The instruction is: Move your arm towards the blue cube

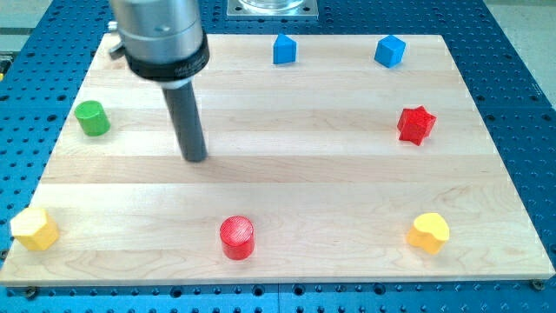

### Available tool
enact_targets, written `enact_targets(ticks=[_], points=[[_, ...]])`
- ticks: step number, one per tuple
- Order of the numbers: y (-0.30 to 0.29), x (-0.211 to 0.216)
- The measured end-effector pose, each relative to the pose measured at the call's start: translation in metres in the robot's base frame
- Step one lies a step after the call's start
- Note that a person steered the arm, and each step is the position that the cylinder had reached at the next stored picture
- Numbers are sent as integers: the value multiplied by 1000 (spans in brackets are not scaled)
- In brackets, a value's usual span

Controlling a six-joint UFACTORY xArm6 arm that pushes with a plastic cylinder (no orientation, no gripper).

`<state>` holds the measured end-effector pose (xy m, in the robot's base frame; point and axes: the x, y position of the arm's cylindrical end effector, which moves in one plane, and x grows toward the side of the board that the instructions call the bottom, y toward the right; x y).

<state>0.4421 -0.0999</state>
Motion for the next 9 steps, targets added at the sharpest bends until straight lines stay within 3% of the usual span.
enact_targets(ticks=[1, 6, 9], points=[[60, -47], [127, -93], [292, -136]])
